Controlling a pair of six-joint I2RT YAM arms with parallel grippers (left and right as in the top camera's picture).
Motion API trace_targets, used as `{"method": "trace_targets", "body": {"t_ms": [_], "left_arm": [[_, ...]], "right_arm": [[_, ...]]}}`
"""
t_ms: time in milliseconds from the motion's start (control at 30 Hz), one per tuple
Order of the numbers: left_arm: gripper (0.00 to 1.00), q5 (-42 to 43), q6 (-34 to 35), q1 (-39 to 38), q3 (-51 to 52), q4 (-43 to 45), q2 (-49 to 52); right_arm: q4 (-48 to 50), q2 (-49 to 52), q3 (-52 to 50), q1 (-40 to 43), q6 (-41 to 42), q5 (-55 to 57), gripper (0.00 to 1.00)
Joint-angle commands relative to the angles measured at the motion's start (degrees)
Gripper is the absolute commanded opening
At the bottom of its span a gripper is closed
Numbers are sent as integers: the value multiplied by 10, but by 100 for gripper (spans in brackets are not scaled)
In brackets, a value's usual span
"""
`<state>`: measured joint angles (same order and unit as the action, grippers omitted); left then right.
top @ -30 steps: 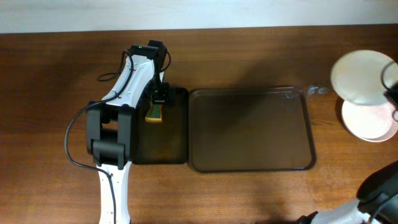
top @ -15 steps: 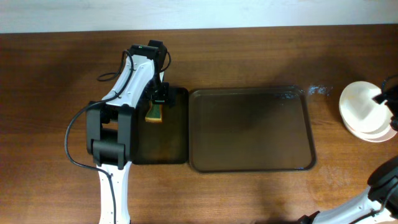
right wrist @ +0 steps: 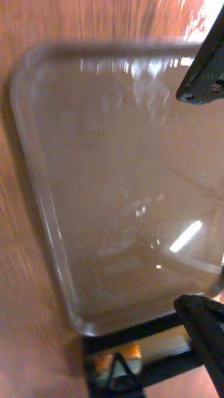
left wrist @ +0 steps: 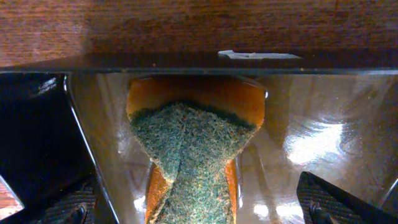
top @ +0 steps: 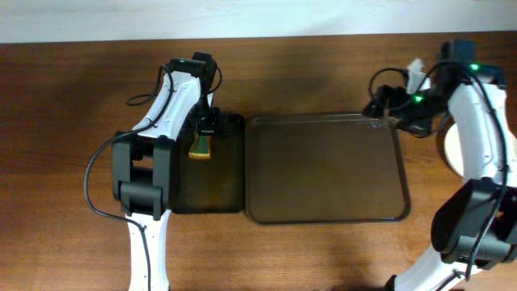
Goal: Clean dirty plates on tray and stack at the side
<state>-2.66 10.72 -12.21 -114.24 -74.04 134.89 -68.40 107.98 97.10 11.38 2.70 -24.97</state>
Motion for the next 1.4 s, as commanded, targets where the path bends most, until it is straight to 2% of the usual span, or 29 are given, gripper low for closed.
{"method": "trace_targets", "body": {"t_ms": [0,300,433,533,667,800,933,1067,1367], "left_arm": [[100,-6,2,-2,2,1,-17],[100,-6,2,-2,2,1,-17],[100,-6,2,-3,2,1,-17],[100,-6,2,-3,2,1,-17],[100,-6,2,-3,2,1,-17],[100,-6,2,-3,2,1,-17],[100,-6,2,-4,2,1,-17],[100,-6,2,-4,2,1,-17],[100,-6,2,-4,2,1,-17]], "right_arm": [[-1,-13,6,-38,-8,1,98],[-1,-16,6,-63,-8,2,98],[-1,-84,6,-73,-8,2,98],[3,-202,6,-97,-11,6,98],[17,-378,6,-147,-12,108,98],[59,-560,6,-153,-15,185,98],[75,-704,6,-153,-105,186,98],[80,-754,6,-153,-113,193,98],[78,-756,-30,-153,-113,181,98]]}}
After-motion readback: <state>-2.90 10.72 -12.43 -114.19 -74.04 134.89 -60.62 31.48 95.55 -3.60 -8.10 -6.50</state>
